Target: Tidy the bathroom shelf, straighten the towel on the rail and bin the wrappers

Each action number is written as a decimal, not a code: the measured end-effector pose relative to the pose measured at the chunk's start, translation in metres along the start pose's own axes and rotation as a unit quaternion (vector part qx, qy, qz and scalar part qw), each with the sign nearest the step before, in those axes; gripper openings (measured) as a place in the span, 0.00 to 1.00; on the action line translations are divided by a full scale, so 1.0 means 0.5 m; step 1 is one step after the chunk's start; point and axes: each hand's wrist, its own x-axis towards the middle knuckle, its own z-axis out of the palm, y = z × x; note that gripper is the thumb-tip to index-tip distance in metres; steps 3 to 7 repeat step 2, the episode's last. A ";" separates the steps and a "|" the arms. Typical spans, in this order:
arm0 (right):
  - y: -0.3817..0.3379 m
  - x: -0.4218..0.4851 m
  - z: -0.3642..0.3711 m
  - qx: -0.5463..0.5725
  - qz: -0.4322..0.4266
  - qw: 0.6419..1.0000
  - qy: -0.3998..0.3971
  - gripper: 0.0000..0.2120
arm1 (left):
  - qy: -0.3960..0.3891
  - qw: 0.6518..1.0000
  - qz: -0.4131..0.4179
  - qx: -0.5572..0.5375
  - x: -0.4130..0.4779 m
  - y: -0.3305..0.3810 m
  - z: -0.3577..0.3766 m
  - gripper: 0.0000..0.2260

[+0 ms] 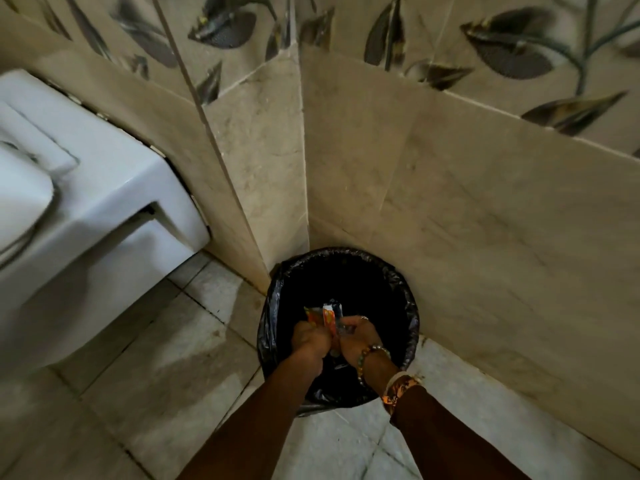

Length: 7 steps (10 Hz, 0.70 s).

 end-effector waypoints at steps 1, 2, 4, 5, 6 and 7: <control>-0.020 -0.062 -0.016 -0.038 -0.014 0.999 0.009 0.03 | 0.007 0.999 0.014 0.031 -0.061 0.013 -0.028 0.07; -0.036 -0.133 -0.017 -0.031 -0.006 0.999 0.029 0.07 | -0.017 0.998 0.042 0.053 -0.114 0.015 -0.050 0.09; -0.036 -0.133 -0.017 -0.031 -0.006 0.999 0.029 0.07 | -0.017 0.998 0.042 0.053 -0.114 0.015 -0.050 0.09; -0.036 -0.133 -0.017 -0.031 -0.006 0.999 0.029 0.07 | -0.017 0.998 0.042 0.053 -0.114 0.015 -0.050 0.09; -0.036 -0.133 -0.017 -0.031 -0.006 0.999 0.029 0.07 | -0.017 0.998 0.042 0.053 -0.114 0.015 -0.050 0.09; -0.036 -0.133 -0.017 -0.031 -0.006 0.999 0.029 0.07 | -0.017 0.998 0.042 0.053 -0.114 0.015 -0.050 0.09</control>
